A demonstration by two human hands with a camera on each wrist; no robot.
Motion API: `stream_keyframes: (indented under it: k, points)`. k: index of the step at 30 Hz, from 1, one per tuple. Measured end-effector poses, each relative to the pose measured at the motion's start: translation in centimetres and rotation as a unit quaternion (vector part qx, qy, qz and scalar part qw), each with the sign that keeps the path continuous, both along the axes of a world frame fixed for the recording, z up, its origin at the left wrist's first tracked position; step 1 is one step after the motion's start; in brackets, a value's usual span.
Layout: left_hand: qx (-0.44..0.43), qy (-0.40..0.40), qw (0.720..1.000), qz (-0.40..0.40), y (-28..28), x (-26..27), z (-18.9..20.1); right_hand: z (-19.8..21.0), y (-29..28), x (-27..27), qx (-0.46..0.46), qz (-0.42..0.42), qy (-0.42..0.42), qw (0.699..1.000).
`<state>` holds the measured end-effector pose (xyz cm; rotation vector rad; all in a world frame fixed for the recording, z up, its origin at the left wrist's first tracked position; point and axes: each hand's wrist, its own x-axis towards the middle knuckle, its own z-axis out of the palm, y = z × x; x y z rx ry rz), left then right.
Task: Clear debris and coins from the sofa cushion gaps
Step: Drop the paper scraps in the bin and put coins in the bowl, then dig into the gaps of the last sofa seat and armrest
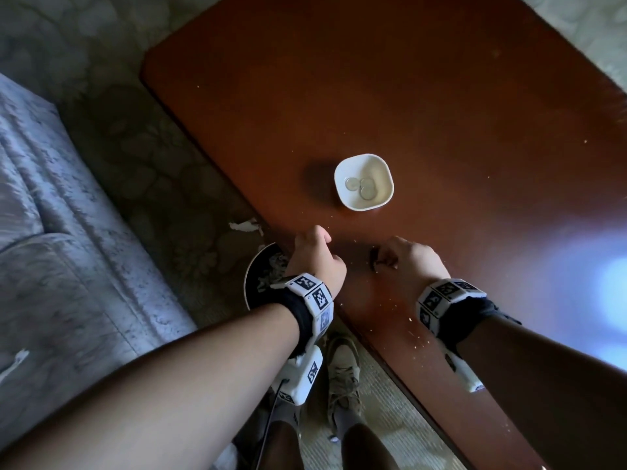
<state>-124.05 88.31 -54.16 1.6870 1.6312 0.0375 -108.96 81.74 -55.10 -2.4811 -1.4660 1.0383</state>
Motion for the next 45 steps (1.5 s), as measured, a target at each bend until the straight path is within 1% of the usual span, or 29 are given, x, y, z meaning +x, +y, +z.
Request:
stream_keyframes:
  k: [2,5,7,8,12,14,16,17,18,21,23,25,27,29,30,31,32,33,35,37,40,41,42,43,45]
  points:
    - [0.001,0.000,1.000,0.001,0.4,-0.1,0.6,1.0,1.6,-0.3,0.051,-0.028,0.014,0.998]
    - [-0.011,-0.004,1.000,-0.008,1.3,-0.3,1.8,3.1,5.3,-0.1,0.140,-0.109,0.013,0.984]
    - [-0.017,-0.001,1.000,-0.014,2.2,-0.6,2.6,4.5,7.6,0.2,0.147,-0.136,-0.004,0.980]
    - [-0.019,0.003,1.000,-0.018,2.7,-0.8,2.9,4.9,8.5,0.2,0.141,-0.133,-0.017,0.981]
    - [-0.014,0.000,1.000,-0.023,4.6,-2.2,4.1,5.9,10.5,-0.7,0.112,-0.078,-0.064,0.989]
    - [-0.025,0.003,1.000,0.009,5.6,-3.3,4.4,6.6,11.4,-1.9,0.112,-0.022,-0.093,0.989]
    - [-0.043,0.017,0.998,0.045,6.7,-4.9,4.6,7.5,12.7,-4.1,0.122,0.051,-0.134,0.982]
    - [-0.046,0.022,0.997,0.056,7.4,-5.9,4.8,7.9,13.5,-5.6,0.127,0.084,-0.148,0.977]
    - [-0.045,0.024,0.997,0.062,8.2,-7.2,4.9,8.1,14.4,-7.4,0.131,0.111,-0.144,0.975]
    - [-0.054,0.015,0.993,0.100,10.0,-12.5,5.4,8.2,17.6,-13.9,0.135,0.182,-0.082,0.971]
    - [-0.057,0.012,0.988,0.140,11.2,-17.1,5.6,8.7,19.6,-19.0,0.116,0.250,-0.091,0.957]
    - [-0.062,0.022,0.982,0.178,11.9,-22.2,6.0,9.2,21.4,-24.3,0.114,0.310,-0.094,0.939]
    - [-0.050,0.023,0.974,0.218,12.5,-27.7,6.5,9.6,23.0,-30.0,0.124,0.358,-0.053,0.924]
    - [-0.041,0.021,0.964,0.262,12.9,-33.1,7.5,10.2,24.3,-35.6,0.106,0.405,-0.052,0.907]
    - [-0.041,0.021,0.957,0.285,12.5,-35.6,7.8,9.8,24.7,-37.9,0.102,0.425,-0.054,0.898]
    - [-0.045,0.026,0.942,0.331,11.2,-40.9,8.2,9.9,25.3,-43.6,0.102,0.463,-0.050,0.879]
    - [-0.051,0.026,0.947,0.315,11.1,-40.8,8.7,10.4,25.4,-43.6,0.094,0.465,-0.051,0.879]
    - [-0.057,0.026,0.947,0.316,10.7,-41.7,8.9,10.7,25.5,-44.5,0.081,0.471,-0.055,0.877]
    - [-0.060,0.029,0.934,0.350,9.6,-47.7,8.8,10.2,26.1,-50.8,0.072,0.531,-0.063,0.842]
    - [-0.073,0.027,0.917,0.392,8.4,-52.2,8.0,10.1,26.5,-55.4,0.077,0.557,-0.060,0.824]
    - [-0.119,0.003,0.880,0.460,6.8,-56.8,6.5,9.0,27.0,-60.5,0.077,0.589,-0.044,0.804]
    - [-0.127,-0.002,0.868,0.480,6.2,-57.7,6.2,8.6,27.2,-61.8,0.073,0.606,-0.049,0.791]
    - [-0.133,-0.003,0.867,0.480,5.6,-58.3,5.8,8.4,27.5,-62.8,0.070,0.620,-0.052,0.780]
    - [-0.142,0.001,0.877,0.458,5.0,-58.4,5.2,8.2,27.8,-63.8,0.071,0.630,-0.057,0.771]
    - [-0.174,0.028,0.916,0.361,3.7,-57.5,3.1,7.8,28.8,-65.7,0.074,0.649,-0.056,0.755]
